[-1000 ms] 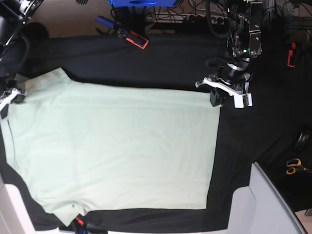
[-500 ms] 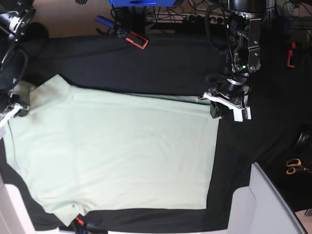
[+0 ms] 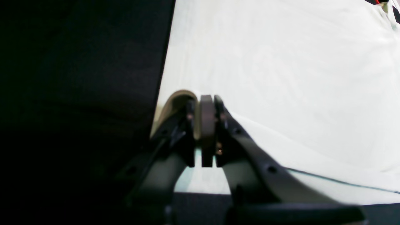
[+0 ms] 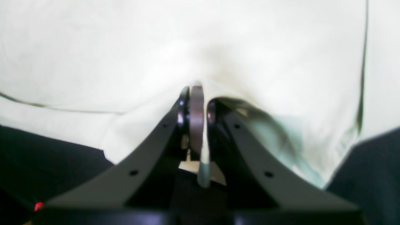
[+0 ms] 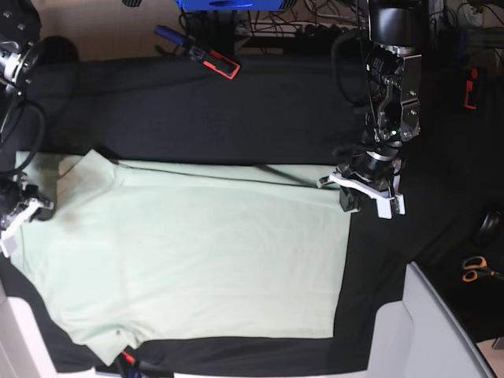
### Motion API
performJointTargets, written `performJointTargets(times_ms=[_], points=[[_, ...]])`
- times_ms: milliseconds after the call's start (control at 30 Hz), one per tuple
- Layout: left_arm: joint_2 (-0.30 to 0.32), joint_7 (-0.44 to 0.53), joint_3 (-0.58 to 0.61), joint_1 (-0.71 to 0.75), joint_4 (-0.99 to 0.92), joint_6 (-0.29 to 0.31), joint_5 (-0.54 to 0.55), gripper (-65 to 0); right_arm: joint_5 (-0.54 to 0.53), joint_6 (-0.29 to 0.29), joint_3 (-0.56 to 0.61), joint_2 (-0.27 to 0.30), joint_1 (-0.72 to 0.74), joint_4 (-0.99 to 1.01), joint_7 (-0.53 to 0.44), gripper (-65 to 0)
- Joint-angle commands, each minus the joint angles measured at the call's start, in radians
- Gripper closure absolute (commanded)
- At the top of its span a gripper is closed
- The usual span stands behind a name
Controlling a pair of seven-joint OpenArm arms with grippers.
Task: Fold the T-shirt properly
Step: 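Lift the held edge and carry it across the shirt with both grippers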
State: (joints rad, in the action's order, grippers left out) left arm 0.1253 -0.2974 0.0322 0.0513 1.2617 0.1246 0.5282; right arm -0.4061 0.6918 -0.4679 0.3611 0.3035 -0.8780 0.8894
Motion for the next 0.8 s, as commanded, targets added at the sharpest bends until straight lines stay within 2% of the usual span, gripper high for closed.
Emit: performJointTargets(times_ms=[0,233,533,700,767], points=[[0.007,0.023,-0.005,-0.026,0.013,0.002,0.004,0.0,-0.012,0.006,0.005,0.022,0.027,0.006,-0.025,0.0],[0.007,-0.021,-0.012,-0.083,-0.004,0.002,0.002,0.0,-0.01,0.006,0.011,0.025,0.075,0.053,-0.065,0.0],[0.01,-0.021,-0.013,-0.123,-0.03,0.002,0.002,0.0,-0.01,0.006,0.011,0.025,0.125,0.055,-0.066,0.0],[0.01,-0.021,-0.013,-0.124,-0.041,0.002,0.002,0.0,-0.01,0.006,0.011,0.043,0.138,0.055,-0.069,0.0],[0.012,-0.021,-0.013,-0.136,-0.041,0.002,0.002,0.0,-0.01,0.006,0.013,0.045,0.142,0.055,-0.095,0.0]])
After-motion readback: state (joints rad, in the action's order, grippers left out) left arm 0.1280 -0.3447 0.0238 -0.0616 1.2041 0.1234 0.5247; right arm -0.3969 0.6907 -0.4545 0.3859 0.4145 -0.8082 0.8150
